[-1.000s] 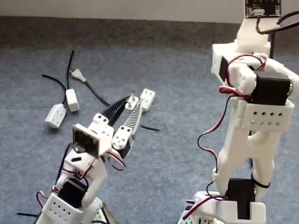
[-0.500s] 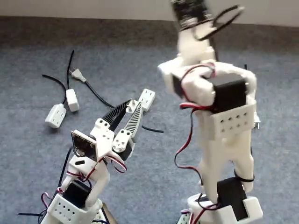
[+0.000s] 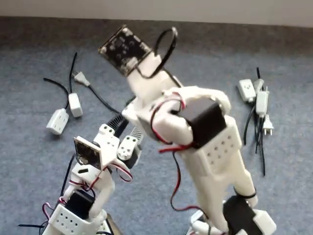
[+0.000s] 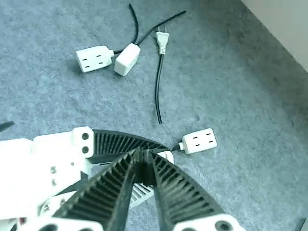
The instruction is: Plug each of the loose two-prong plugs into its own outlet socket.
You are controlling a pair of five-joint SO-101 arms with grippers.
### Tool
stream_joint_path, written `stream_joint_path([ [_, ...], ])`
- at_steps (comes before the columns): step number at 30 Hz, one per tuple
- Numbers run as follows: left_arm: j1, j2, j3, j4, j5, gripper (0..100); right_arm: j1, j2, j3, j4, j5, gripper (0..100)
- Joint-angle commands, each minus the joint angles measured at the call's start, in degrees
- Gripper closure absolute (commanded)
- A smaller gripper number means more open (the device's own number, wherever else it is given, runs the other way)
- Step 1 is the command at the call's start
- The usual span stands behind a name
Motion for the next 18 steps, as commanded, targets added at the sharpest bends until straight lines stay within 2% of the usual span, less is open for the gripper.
stream_joint_path([
  [1, 0.04, -0.48, -0.22, -1.49, 0.53, 99, -3.30, -5.49, 2.59, 2.07, 3.87, 99.1],
  [5, 0.04, -0.48, -0.40, -1.49, 0.53, 99, -6.02, -6.81, 7.08, 1.98, 6.77, 99.1],
  [11, 0.04, -0.48, -0.75, -1.49, 0.53, 99, -5.67, -2.77, 8.22, 1.89, 6.86, 99.1],
  [18, -0.40, -0.48, -1.98, -1.41, 0.53, 99, 1.63, 1.27, 8.40, 0.31, 10.37, 99.1],
])
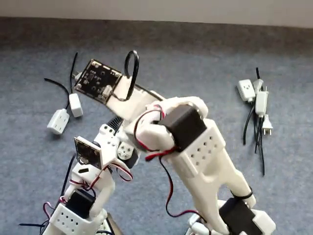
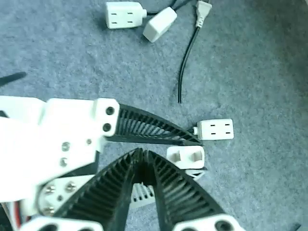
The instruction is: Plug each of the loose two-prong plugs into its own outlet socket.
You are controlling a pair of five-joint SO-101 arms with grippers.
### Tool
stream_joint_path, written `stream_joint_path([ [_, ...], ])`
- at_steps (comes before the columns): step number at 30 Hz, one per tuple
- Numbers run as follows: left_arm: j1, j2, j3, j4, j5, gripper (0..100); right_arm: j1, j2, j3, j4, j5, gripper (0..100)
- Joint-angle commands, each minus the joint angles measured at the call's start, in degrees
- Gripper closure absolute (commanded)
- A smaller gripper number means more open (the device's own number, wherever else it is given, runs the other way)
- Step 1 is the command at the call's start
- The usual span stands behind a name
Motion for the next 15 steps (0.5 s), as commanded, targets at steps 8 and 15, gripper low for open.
stream_joint_path([
  [8, -0.40, -0.48, -4.09, -1.32, 0.53, 99, 10.51, 0.57, -0.13, -0.13, 5.45, 99.1],
  [15, -0.31, -0.31, -3.47, -1.23, 0.53, 99, 9.89, -1.63, -1.27, 1.98, 5.19, 99.1],
])
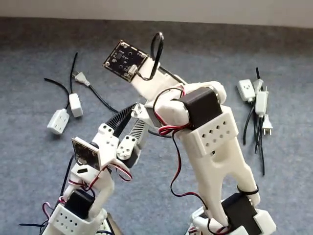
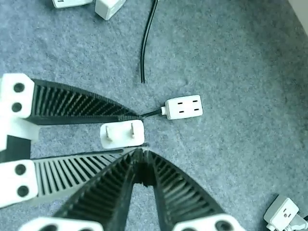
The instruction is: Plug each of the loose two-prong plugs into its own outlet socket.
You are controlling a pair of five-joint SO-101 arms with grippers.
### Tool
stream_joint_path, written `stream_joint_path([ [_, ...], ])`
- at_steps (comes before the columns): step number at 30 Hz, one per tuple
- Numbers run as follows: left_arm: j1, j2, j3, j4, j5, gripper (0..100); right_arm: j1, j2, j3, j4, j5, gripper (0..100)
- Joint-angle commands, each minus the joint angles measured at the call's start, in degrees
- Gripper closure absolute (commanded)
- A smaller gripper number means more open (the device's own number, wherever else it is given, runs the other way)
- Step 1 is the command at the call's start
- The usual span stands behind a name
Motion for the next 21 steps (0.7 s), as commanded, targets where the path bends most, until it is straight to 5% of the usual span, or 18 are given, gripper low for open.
stream_joint_path([
  [1, -0.31, -0.22, -2.15, -1.23, 0.44, 99, -1.36, -3.38, -1.10, 1.98, 0.35, 99.1],
  [10, 0.13, -0.40, -0.48, -1.49, 0.44, 99, -15.08, -10.07, 2.51, 1.89, -1.67, 99.1],
  [21, 4.18, -0.40, -2.86, -1.23, 0.53, 99, -5.85, -5.67, 13.14, -8.40, 3.96, 99.1],
])
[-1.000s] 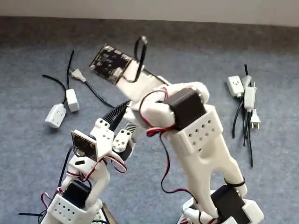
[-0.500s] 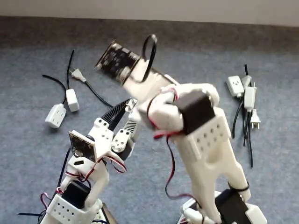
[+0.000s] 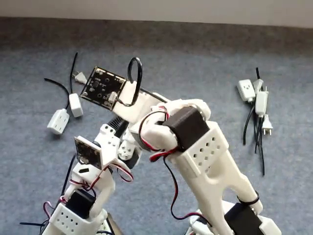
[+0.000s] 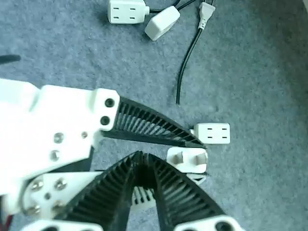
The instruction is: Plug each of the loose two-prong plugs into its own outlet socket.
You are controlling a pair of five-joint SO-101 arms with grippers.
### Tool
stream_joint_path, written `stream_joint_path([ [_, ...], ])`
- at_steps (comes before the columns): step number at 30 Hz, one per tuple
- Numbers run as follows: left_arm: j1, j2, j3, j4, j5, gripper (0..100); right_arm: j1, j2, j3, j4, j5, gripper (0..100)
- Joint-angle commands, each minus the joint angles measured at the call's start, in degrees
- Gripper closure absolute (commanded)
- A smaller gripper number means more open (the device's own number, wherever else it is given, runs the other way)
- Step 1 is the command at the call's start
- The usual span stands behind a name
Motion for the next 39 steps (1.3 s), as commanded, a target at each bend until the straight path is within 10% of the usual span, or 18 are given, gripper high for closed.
stream_joint_path([
  [1, 3.65, -0.40, -3.03, -1.23, 0.53, 99, 4.09, 0.04, 4.26, -4.26, 4.22, 99.1],
  [23, 4.26, -0.40, -2.95, -1.14, 0.44, 99, 21.93, -3.38, 14.90, -23.16, 6.07, 99.1],
  [39, 4.62, -0.40, 0.04, -1.41, 0.18, 99, 14.90, -19.03, 14.90, -22.64, -0.88, 99.1],
])
